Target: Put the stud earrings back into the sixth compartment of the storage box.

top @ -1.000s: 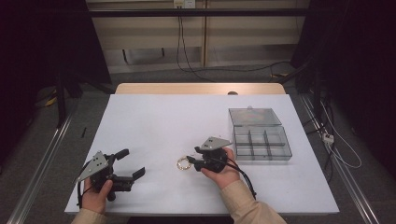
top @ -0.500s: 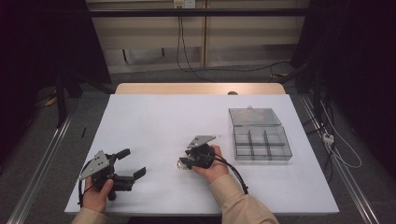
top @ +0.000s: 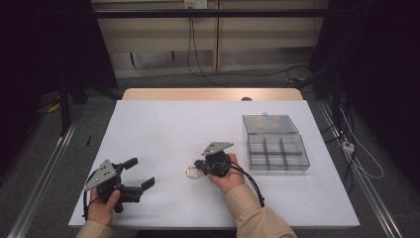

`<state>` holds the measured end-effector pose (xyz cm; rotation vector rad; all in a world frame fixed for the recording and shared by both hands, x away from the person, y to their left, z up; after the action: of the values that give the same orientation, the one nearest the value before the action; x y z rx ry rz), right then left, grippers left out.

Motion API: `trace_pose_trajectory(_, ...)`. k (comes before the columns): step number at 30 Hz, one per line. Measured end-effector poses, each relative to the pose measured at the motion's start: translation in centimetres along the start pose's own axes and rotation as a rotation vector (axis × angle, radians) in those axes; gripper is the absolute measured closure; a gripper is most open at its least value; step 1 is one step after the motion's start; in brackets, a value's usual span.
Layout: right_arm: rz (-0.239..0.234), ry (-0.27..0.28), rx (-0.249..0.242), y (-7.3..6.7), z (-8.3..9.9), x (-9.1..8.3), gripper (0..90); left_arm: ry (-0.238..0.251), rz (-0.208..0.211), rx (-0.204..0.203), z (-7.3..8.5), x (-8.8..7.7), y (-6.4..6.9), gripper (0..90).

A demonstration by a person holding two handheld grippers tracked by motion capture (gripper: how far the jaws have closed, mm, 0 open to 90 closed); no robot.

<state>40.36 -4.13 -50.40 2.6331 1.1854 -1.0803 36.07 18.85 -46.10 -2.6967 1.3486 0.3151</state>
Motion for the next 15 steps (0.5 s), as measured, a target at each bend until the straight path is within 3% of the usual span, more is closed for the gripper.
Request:
trace_pose_trajectory(8,0.002,0.034,0.011,0.3,-0.6,-2.0,86.9,-0.003,0.000,0.005,0.0,0.0,0.1,2.6)
trace_pose_trajectory(15,0.039,0.084,0.040,2.1,-1.0,-4.9,86.9,-0.003,-0.004,0.010,-0.1,0.0,0.0,2.7)
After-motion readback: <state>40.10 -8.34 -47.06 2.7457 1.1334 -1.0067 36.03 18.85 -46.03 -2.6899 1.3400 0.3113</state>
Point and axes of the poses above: each handheld gripper's, and its own axes: x roughly forward along the jaws, z roughly out of its underside, y roughly to its right, the point moved 7 cm from there along x, roughly forward along the jaws, and after that the axes turned 9 degrees about x, right-handed, at the moved point
